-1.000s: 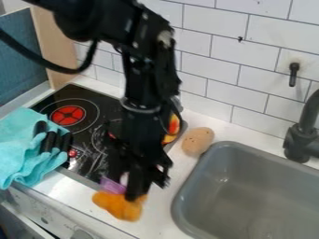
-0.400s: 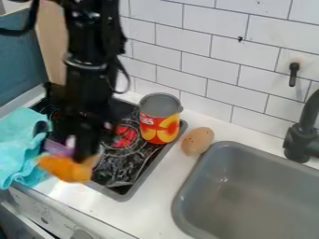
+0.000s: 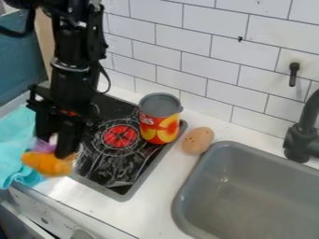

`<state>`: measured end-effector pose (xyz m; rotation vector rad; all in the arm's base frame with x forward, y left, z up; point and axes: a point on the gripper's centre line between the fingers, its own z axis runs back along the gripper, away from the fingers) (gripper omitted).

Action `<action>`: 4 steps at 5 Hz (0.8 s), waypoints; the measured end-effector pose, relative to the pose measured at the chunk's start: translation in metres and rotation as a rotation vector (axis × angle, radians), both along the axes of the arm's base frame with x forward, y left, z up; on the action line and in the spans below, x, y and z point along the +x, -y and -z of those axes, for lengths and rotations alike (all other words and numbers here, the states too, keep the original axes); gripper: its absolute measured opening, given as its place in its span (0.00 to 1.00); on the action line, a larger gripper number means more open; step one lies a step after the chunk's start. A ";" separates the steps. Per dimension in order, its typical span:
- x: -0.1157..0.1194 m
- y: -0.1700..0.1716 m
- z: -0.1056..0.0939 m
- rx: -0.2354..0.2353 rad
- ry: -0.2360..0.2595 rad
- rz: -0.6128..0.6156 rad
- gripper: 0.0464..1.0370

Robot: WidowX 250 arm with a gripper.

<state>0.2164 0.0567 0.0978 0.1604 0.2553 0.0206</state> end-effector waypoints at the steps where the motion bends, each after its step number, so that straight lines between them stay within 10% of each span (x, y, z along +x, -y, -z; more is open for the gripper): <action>1: 0.014 -0.009 0.005 -0.002 0.020 -0.018 0.40; 4: 0.053 -0.022 0.013 -0.027 0.187 -0.133 0.40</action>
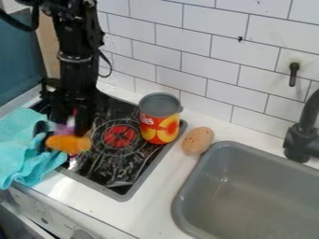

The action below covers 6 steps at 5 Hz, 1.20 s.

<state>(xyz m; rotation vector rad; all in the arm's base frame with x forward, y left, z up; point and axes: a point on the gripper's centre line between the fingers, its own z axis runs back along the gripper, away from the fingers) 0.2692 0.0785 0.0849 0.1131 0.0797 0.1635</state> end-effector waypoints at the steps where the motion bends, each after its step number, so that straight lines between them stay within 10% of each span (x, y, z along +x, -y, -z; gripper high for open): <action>1: 0.011 -0.006 -0.001 -0.037 0.025 -0.026 0.40; 6: 0.040 -0.002 0.027 -0.092 -0.018 -0.034 0.40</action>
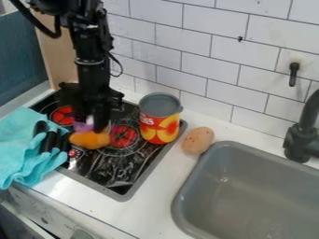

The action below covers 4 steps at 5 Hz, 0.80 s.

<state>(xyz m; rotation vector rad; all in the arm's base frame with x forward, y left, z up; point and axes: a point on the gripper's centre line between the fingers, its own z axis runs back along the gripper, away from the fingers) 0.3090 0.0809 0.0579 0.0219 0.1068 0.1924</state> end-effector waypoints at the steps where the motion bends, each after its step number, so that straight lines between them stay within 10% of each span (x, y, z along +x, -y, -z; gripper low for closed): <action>1: 0.002 0.010 0.004 -0.018 -0.015 0.018 0.40; 2: 0.003 0.014 0.005 -0.037 -0.017 0.017 0.45; 4: -0.001 0.028 -0.005 -0.020 -0.002 0.046 0.98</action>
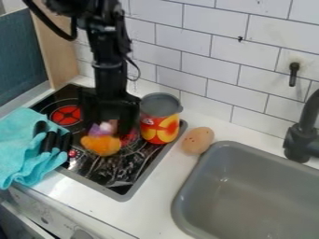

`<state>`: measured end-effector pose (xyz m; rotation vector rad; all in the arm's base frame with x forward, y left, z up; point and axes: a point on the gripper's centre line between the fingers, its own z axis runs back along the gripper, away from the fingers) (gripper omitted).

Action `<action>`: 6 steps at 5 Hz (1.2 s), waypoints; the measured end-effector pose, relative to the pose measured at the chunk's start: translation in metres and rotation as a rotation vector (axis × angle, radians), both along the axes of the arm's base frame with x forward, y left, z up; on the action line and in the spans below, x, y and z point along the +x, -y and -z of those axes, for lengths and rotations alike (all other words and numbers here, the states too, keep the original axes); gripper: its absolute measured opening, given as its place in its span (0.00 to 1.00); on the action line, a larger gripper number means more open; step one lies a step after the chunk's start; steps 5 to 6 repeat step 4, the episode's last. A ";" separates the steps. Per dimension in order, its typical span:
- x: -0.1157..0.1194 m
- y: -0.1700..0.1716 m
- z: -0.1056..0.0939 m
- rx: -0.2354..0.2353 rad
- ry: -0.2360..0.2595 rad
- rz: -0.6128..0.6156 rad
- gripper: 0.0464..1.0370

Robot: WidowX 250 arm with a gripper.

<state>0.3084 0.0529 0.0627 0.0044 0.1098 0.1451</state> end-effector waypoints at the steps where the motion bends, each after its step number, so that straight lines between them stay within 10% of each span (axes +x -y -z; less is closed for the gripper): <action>1: -0.009 0.002 -0.027 0.015 0.083 -0.005 0.97; 3: -0.071 0.015 -0.080 0.097 0.144 0.031 0.97; 6: -0.106 0.038 -0.068 0.100 0.084 0.116 0.97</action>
